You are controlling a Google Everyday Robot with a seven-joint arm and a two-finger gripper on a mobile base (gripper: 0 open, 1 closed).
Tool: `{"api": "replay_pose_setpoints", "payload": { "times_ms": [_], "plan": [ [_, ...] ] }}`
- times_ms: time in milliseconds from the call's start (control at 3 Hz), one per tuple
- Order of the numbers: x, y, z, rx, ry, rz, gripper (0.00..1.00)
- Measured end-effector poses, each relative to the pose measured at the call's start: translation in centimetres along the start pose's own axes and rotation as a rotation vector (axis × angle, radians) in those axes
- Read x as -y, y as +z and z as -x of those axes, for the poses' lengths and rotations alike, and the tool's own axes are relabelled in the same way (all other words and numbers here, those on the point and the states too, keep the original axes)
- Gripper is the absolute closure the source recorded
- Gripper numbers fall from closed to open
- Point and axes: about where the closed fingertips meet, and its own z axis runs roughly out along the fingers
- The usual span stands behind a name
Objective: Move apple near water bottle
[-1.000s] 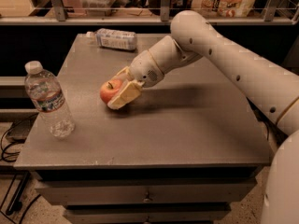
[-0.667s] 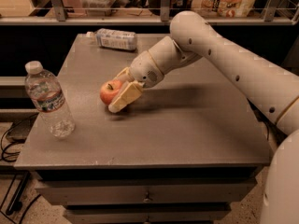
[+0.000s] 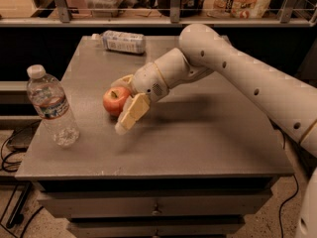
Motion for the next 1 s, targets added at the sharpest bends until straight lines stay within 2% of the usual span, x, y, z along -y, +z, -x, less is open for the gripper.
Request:
{"api": "replay_pose_setpoints", "payload": {
  "times_ms": [667,1000],
  "plan": [
    [-1.5,0.6,0.4,0.046,0.016,0.025,0.00],
    [-2.2,1.3,0.1,0.074,0.038,0.060,0.00]
  ]
}}
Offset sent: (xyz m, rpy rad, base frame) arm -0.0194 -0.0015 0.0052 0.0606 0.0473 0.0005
